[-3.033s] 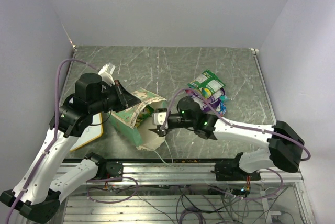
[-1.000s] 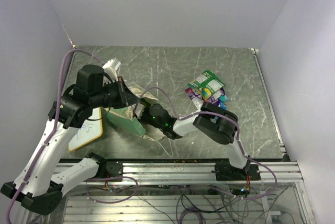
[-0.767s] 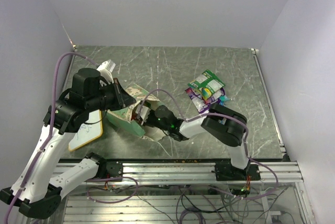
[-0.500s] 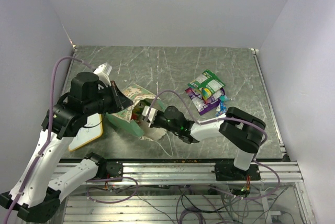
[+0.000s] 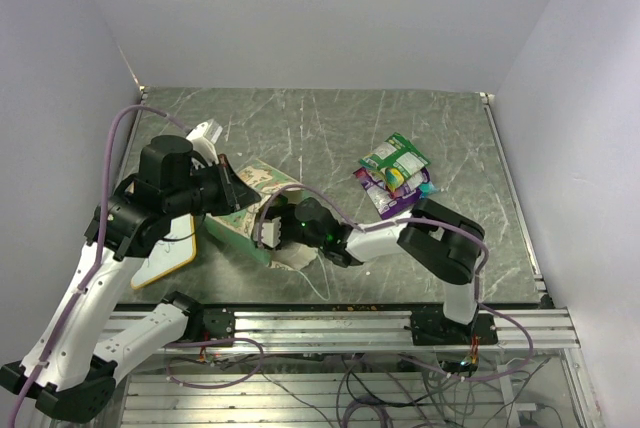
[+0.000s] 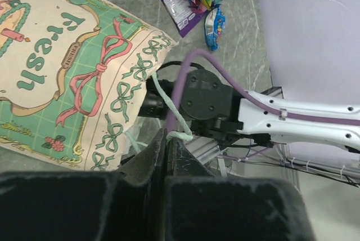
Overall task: Take the snacks out of the paper bag
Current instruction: Take out the snack from the paper bag.
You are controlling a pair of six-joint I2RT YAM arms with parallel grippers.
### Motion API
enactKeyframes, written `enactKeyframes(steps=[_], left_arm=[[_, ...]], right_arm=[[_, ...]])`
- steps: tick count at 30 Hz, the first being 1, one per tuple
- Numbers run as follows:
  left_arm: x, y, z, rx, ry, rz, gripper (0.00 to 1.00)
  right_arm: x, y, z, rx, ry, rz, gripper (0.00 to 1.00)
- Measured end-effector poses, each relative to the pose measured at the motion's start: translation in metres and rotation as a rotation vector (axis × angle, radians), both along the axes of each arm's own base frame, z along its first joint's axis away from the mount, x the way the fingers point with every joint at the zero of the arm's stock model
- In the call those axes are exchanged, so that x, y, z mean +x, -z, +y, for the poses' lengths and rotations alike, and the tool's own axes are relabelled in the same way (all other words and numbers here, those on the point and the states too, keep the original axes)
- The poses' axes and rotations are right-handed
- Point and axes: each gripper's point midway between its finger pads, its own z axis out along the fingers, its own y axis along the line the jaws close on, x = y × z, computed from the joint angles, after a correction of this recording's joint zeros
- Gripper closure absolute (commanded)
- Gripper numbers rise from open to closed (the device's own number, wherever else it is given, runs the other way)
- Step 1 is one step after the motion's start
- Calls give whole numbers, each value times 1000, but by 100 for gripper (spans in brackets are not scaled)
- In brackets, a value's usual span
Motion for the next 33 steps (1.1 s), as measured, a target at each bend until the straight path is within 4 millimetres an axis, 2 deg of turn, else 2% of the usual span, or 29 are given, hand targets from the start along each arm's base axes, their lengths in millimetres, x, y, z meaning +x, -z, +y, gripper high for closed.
enactKeyframes(steps=[1,3,6,8,11,14,16,19,22,25,28,33], left_arm=[[0,0,-1,-4,6,1,93],[-1,-3,-4,-16,21,-4,93],[-2,-7,-8,-36,44,-13,93],[-2,-7,-11,-41,59,-9,93],[0,-2,-14,-32,72,10,93],[3,3,-16,-24,82,30,93],[4,5,-16,-19,82,33,93],[3,5,-13,-9,72,30,93],[2,5,-8,0,45,24,93],[0,7,-3,3,20,19,93],[0,9,2,16,-6,24,93],[2,12,6,30,-38,33,93]], right_arm=[[1,1,4,1,-11,4,43],[3,3,13,19,-26,21,25],[6,6,31,79,-32,74,5],[12,7,48,127,-25,106,0],[20,12,64,171,-7,148,1],[29,20,74,207,33,193,15],[36,27,74,215,63,220,42],[44,35,72,213,99,250,75],[55,34,68,213,134,253,97],[66,28,62,215,171,240,100],[70,26,45,186,207,238,100],[54,13,2,129,238,240,100]])
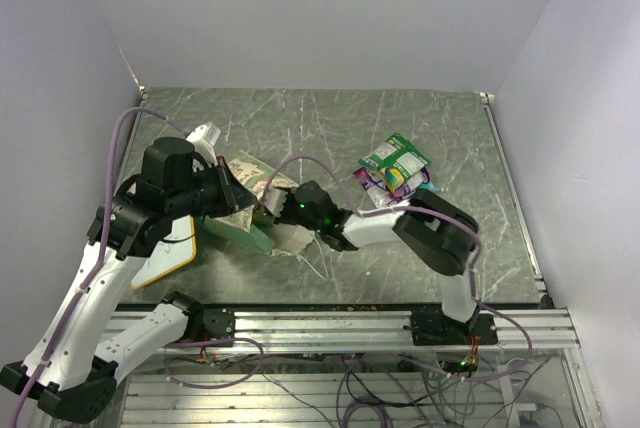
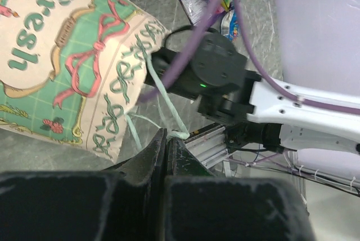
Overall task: Take the snacks out of the paper bag
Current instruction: Take out the snack from the paper bag.
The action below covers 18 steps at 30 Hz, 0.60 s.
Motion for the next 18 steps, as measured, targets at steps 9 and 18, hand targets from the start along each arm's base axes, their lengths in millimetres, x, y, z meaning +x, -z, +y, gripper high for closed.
enactKeyframes(steps=[9,18], left_arm=[[7,9,-2,4,-20,33,93],[14,11,-5,9,-23,37,93]], right_arm=[[-75,-28,-45,-11,-84,36,100],[-107,-57,-73,28,-96,74,100]])
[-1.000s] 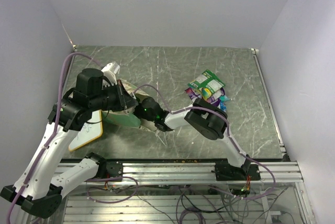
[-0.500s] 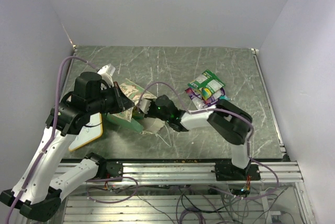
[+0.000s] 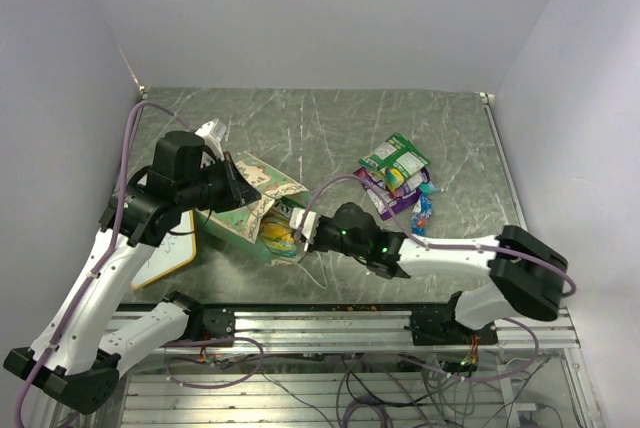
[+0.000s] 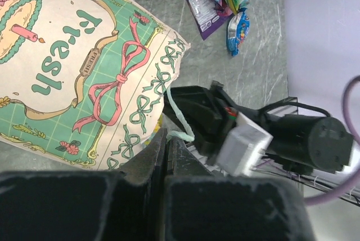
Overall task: Take the snacks out of the paper bag
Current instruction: Take out the snack from the paper bag.
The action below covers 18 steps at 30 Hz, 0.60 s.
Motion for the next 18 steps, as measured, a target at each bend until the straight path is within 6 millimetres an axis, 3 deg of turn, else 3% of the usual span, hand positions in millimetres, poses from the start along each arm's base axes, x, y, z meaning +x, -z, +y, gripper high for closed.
enactKeyframes(steps=[3,11,18], left_arm=[[2,1,-1,3,-1,6,93],[15,-1,7,34,-84,12,93],[26,3,11,62,-134,21,93]], right_arm=[[-9,-17,-11,24,-7,19,100],[-57,-52,-57,58,-43,181,100],[-70,-81,-91,77,70,331,100]])
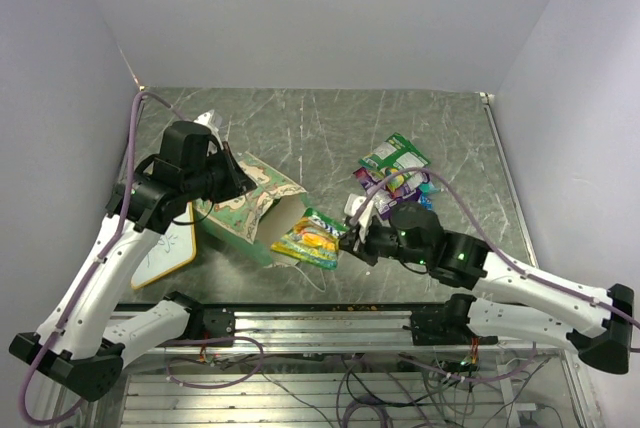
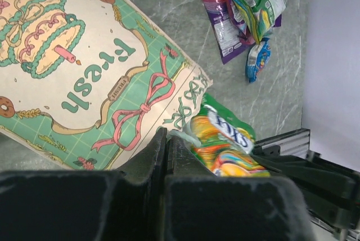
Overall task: Take the snacks out of the paper bag
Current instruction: Take out the snack from the paper bag, then place the snack at the center of the board.
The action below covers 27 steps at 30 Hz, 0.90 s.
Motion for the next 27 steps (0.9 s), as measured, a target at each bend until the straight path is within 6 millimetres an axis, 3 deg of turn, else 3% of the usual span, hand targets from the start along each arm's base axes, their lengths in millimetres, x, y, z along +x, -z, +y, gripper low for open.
enactKeyframes(steps=[3,9,17,21,27], left_arm=[[3,-1,0,6,-9,-1,93],[5,0,3,13,-22,-5,93],[-1,-9,10,10,-42,-42,93],[-2,-10,10,8,-42,-46,93],[-2,-11,9,3,-36,-48,93]], right_arm=[[4,-19,-7,24,72,52,100],[32,-57,-26,74,260,96,100],[95,-98,-73,57,582,-22,100],[140,-87,-94,-59,765,-65,100],[190,-34,-141,-303,966,-54,100]])
